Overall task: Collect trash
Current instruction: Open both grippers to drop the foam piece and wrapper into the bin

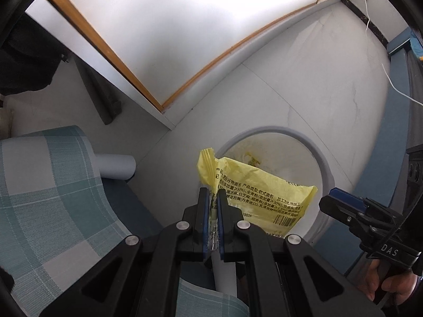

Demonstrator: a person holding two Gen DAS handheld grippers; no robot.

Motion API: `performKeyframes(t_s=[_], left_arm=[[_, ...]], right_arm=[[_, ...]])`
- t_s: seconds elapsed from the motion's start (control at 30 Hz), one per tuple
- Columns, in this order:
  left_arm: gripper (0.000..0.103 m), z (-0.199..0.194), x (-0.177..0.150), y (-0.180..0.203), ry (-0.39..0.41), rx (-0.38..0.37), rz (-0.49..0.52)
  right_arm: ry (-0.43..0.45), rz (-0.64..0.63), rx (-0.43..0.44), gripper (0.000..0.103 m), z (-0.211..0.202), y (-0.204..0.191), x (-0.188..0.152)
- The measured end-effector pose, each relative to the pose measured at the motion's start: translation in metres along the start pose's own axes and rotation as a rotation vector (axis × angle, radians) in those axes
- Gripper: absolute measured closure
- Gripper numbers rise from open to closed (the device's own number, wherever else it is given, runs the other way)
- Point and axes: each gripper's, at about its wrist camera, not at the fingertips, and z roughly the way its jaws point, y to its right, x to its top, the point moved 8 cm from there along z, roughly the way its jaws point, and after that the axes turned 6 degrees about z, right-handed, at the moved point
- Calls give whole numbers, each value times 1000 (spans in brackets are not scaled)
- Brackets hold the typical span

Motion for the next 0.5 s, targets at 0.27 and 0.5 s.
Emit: performKeyframes(t_s=[0.27,0.5], left_arm=[[92,12,3,16,-59,-67,0],[85,9,-5,22,-87,-102,13]], right_arm=[[29,25,-9,45,-19,13,-1],[57,22,-31,42,-37,12,-3]])
